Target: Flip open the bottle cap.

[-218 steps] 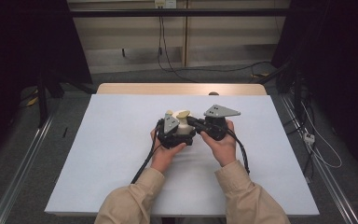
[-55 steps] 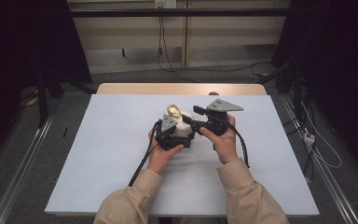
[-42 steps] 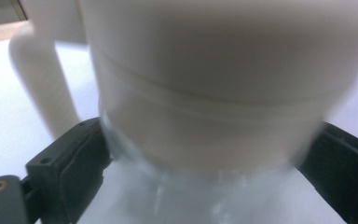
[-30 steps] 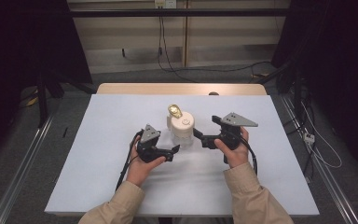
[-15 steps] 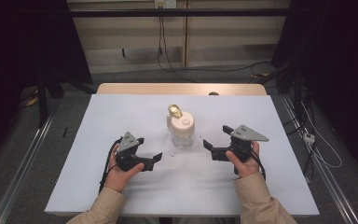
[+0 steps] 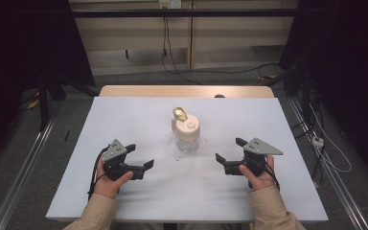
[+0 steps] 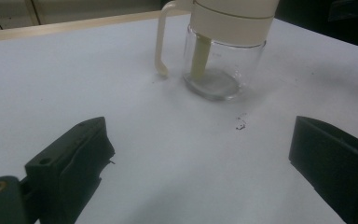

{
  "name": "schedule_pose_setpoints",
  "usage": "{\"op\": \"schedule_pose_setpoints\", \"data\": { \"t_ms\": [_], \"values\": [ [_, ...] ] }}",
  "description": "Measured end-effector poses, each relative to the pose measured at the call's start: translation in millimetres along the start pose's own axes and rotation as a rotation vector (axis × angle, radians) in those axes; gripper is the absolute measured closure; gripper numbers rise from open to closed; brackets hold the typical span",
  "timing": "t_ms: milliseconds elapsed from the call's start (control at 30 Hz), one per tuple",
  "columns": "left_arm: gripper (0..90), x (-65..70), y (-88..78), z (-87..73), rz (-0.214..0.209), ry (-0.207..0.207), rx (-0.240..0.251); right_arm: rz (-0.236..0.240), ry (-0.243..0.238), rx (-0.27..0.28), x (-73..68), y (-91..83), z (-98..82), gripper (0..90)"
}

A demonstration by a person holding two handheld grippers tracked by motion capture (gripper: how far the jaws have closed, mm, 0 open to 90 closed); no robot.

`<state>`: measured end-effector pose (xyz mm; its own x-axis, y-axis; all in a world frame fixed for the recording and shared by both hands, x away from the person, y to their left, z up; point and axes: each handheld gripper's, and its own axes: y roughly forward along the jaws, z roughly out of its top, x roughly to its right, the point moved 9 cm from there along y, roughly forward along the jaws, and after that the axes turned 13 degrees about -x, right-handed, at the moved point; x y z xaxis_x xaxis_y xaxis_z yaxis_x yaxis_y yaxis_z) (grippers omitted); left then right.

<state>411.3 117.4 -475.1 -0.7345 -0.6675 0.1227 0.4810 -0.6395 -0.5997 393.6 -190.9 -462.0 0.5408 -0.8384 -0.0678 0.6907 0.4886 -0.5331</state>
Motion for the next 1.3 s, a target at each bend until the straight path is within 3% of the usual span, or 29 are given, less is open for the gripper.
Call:
{"op": "schedule_pose_setpoints", "data": {
  "t_ms": [700,1300],
  "values": [
    [5.0,-19.8,-24.4,-11.3,0.017,-0.03,0.022,-0.032,0.026,-0.02,17.4,-22.1,-29.7,3.5],
    [5.2,-25.7,-30.9,-17.7,0.035,-0.018,0.012,-0.05,0.027,-0.034,23.4,-32.3,-43.5,3.9]
  ]
}}
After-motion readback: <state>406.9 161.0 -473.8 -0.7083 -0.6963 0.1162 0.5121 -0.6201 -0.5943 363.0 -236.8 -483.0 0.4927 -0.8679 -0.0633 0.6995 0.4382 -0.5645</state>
